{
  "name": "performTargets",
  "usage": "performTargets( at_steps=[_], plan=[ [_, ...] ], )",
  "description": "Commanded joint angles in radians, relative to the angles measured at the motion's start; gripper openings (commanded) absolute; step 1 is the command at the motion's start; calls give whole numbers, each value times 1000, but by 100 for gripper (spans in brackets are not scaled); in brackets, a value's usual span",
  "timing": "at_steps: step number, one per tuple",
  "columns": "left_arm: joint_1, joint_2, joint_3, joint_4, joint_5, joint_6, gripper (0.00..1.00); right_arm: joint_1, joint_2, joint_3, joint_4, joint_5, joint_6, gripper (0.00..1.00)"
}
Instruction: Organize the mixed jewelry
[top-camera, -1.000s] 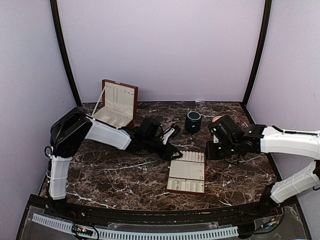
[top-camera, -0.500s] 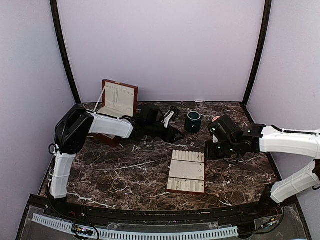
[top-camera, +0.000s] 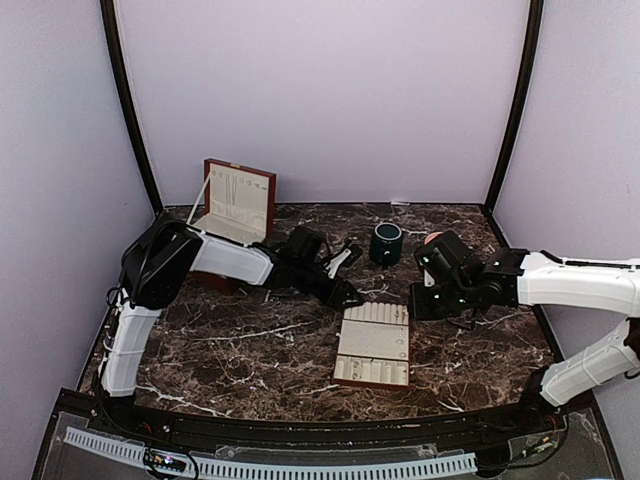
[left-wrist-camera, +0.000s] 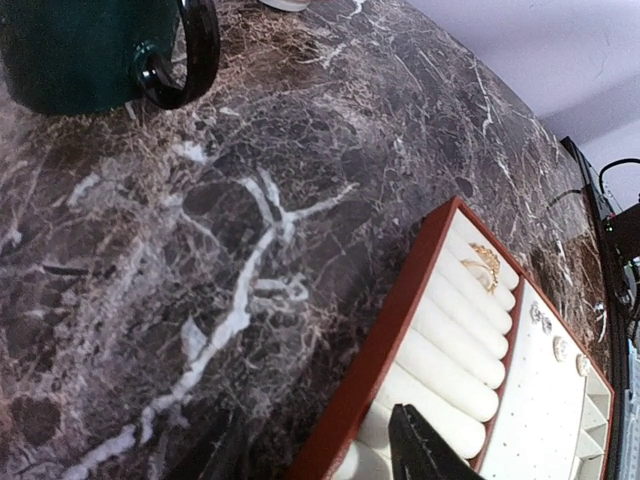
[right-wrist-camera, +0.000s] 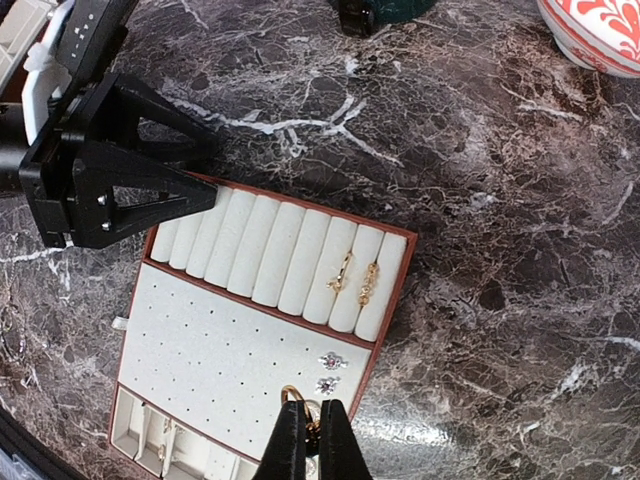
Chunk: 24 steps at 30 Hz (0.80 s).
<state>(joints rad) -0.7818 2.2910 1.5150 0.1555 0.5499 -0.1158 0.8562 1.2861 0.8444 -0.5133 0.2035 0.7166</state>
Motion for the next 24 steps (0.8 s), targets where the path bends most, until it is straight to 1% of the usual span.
performTargets(
  at_steps=[1, 7, 14, 20, 24],
  plan=[
    [-4, -42, -61, -15, 98, 27, 48, 12, 16, 30, 4, 31, 6, 0],
    [-8, -126, -191, 36, 97, 2, 48, 29, 59, 61, -38, 67, 2, 0],
    [-50, -220, -331, 100, 105, -54, 48, 61, 141, 124, -90, 112, -1, 0],
    [-82, -292, -425, 137, 52, -101, 47, 102, 222, 184, -124, 138, -5, 0],
    [-88, -315, -447, 136, 9, -129, 47, 134, 277, 230, -154, 162, -12, 0]
  ],
)
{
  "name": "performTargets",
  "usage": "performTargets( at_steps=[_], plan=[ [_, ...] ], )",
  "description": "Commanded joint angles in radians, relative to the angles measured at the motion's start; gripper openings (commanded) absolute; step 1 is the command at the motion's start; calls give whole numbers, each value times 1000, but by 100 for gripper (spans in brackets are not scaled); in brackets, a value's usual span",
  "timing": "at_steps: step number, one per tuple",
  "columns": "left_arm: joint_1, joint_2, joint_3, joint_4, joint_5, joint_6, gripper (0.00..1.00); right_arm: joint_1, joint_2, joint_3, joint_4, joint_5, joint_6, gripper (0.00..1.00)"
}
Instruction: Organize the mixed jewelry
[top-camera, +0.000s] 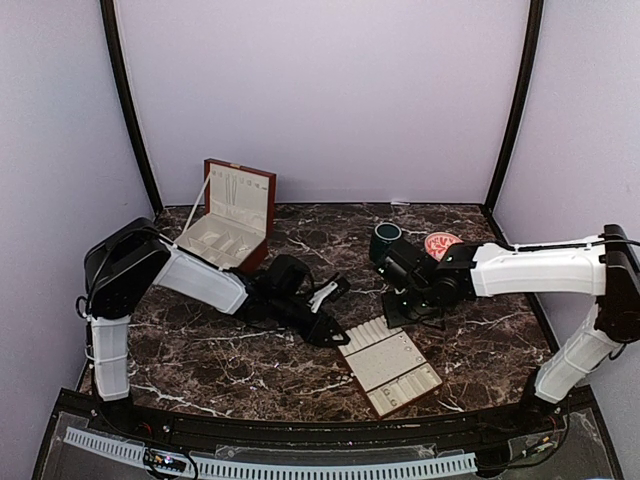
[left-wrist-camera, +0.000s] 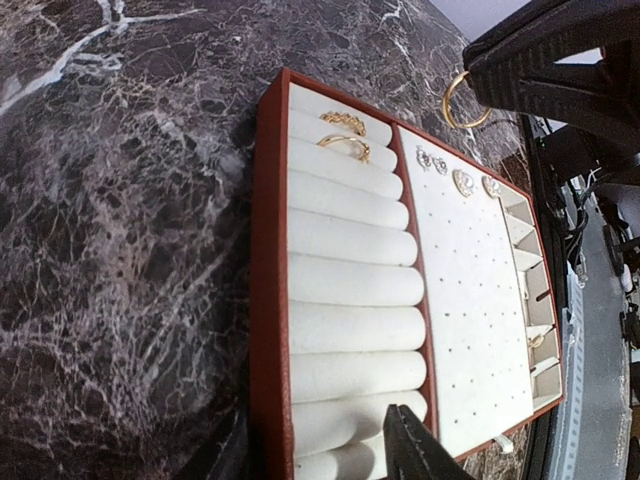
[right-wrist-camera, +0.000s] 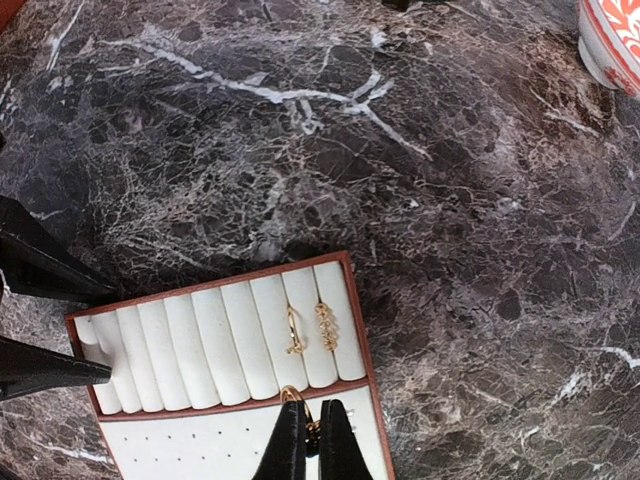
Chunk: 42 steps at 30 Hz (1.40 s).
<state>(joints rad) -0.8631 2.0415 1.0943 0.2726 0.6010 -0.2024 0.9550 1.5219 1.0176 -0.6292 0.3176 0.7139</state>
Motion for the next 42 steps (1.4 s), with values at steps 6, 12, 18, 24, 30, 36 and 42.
performTargets(
  at_steps=[6, 12, 18, 24, 30, 36, 42],
  plan=[
    [-10, -93, -52, 48, -92, -98, 48, 69, 127, 107, -69, 78, -16, 0],
    [-10, -142, -87, 95, -138, -132, 52, 84, 187, 128, -88, 109, -21, 0],
    [-10, -178, -109, 92, -178, -146, 54, 88, 223, 163, -101, 141, -32, 0],
    [-10, -201, -132, 115, -192, -157, 54, 88, 254, 181, -95, 151, -57, 0],
    [-10, -219, -144, 119, -217, -161, 54, 88, 275, 184, -93, 164, -74, 0],
    [-10, -239, -158, 116, -252, -161, 55, 88, 286, 166, -64, 165, -107, 0],
    [-10, -246, -162, 107, -266, -165, 55, 88, 304, 157, -36, 165, -157, 0]
  ],
)
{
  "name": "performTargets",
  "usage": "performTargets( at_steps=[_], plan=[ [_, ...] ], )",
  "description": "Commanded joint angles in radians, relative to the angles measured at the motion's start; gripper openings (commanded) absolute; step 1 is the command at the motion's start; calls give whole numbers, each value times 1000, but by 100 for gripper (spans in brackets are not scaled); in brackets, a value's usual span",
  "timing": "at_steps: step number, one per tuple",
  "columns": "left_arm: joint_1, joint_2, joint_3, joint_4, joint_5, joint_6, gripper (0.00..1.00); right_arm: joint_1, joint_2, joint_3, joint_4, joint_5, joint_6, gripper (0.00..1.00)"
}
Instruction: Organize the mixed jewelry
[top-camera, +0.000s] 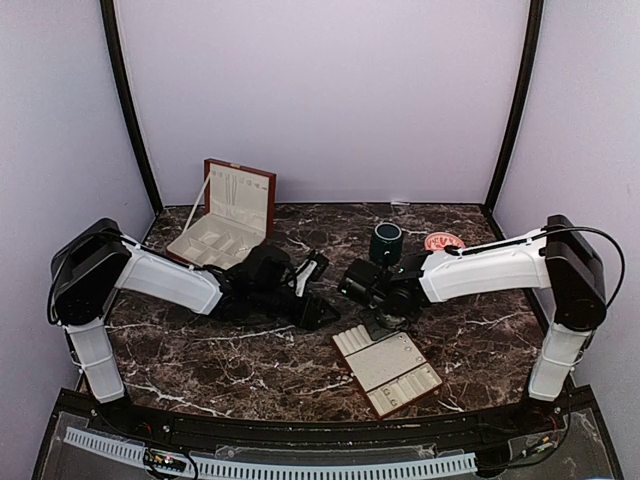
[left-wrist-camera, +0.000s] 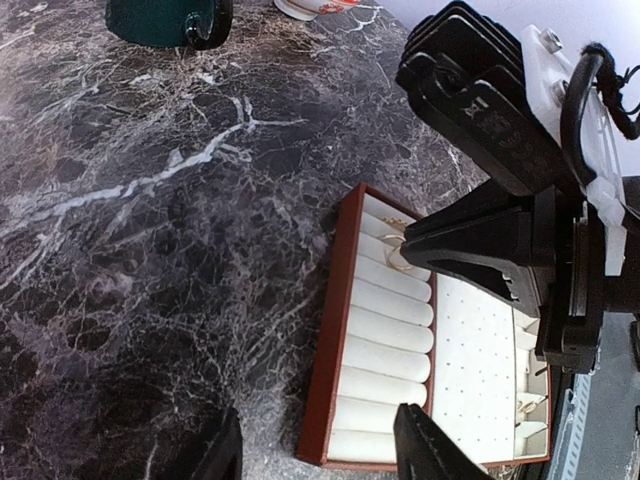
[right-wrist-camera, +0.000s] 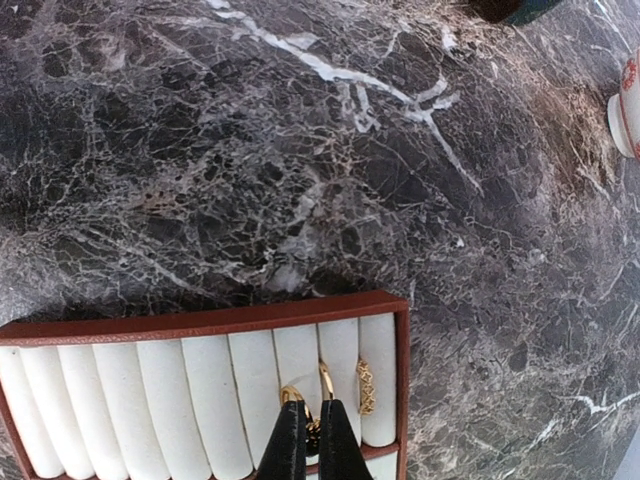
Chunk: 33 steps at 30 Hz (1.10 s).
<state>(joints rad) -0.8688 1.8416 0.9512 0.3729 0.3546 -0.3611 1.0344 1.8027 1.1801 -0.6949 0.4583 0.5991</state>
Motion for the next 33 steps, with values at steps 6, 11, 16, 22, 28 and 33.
performTargets(
  at_steps=[6, 11, 16, 22, 28, 33],
  plan=[
    [-4, -66, -39, 9, -38, -15, 54, 12, 38, -11, 47, 10, -87, 0],
    [-4, -84, -50, 4, -48, -16, 55, 13, 48, -19, 49, -16, -117, 0],
    [-4, -95, -53, -5, -55, -16, 54, 13, 55, -49, 66, -62, -132, 0],
    [-4, -105, -59, 0, -55, -22, 55, 13, 70, -71, 88, -94, -136, 0],
    [-4, -129, -87, 8, -51, -21, 55, 13, 65, -73, 89, -94, -130, 0],
    [-4, -160, -124, 8, -58, -31, 56, 13, 27, -39, 60, -73, -125, 1]
  ],
)
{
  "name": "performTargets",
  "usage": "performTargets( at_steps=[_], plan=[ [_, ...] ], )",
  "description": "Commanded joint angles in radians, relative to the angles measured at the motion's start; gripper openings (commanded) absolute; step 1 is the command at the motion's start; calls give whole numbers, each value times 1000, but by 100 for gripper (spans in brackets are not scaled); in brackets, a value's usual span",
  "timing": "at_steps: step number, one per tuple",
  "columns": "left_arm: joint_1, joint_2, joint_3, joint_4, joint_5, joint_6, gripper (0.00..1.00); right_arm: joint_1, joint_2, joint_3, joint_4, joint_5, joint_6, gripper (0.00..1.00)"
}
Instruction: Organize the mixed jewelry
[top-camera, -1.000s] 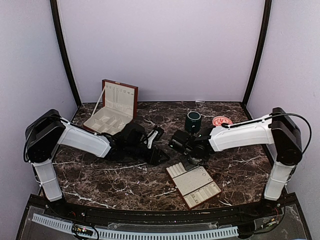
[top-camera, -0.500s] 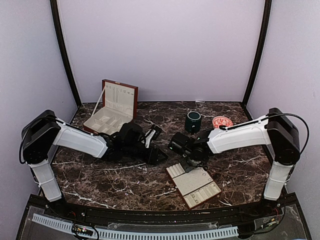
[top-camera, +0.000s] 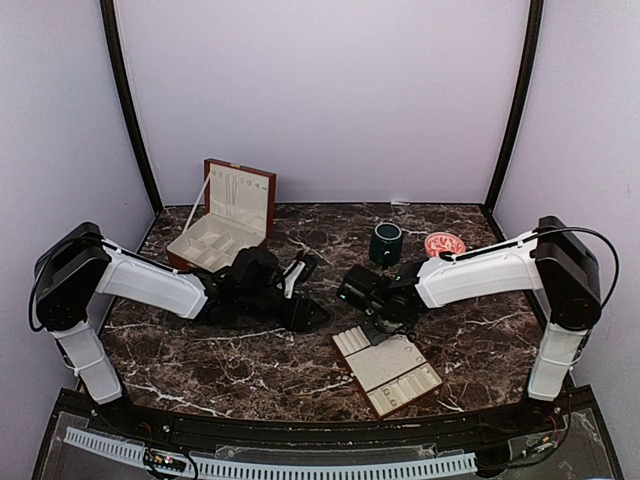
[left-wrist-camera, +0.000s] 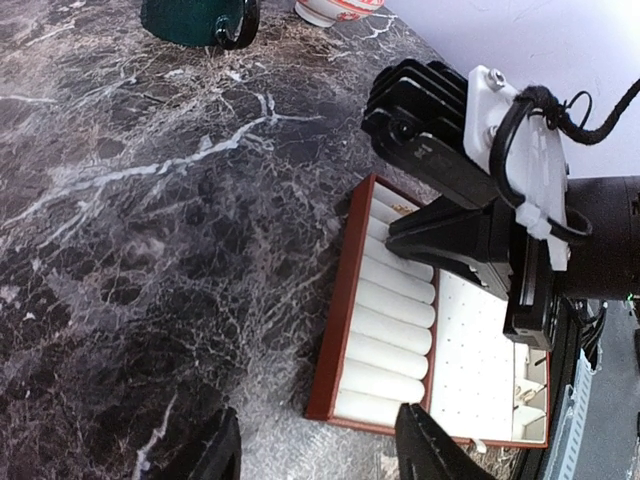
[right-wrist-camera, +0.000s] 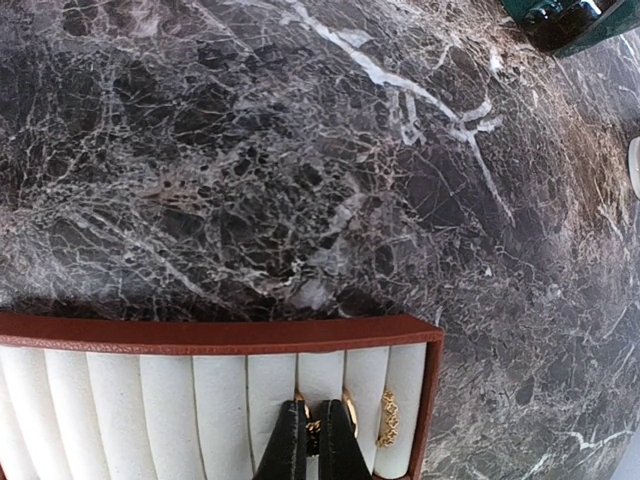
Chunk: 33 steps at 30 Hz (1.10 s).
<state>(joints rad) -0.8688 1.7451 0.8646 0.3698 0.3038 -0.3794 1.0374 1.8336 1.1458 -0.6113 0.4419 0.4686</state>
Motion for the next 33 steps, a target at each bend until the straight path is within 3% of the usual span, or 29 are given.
performTargets(
  at_steps=[1, 15, 28, 33],
  plan=[
    [-4, -73, -44, 10, -9, -14, 56, 10, -11, 0, -34, -49, 5, 4],
    [-4, -239, -138, -40, -69, -37, 69, 10, -145, 89, -113, -2, 11, 32],
    [10, -354, -174, -85, -73, -109, 71, -20, -414, -223, -1, -199, 73, 51],
    [11, -342, -179, -71, -48, -127, 72, -49, -457, -290, 27, -197, 125, 50]
  ],
)
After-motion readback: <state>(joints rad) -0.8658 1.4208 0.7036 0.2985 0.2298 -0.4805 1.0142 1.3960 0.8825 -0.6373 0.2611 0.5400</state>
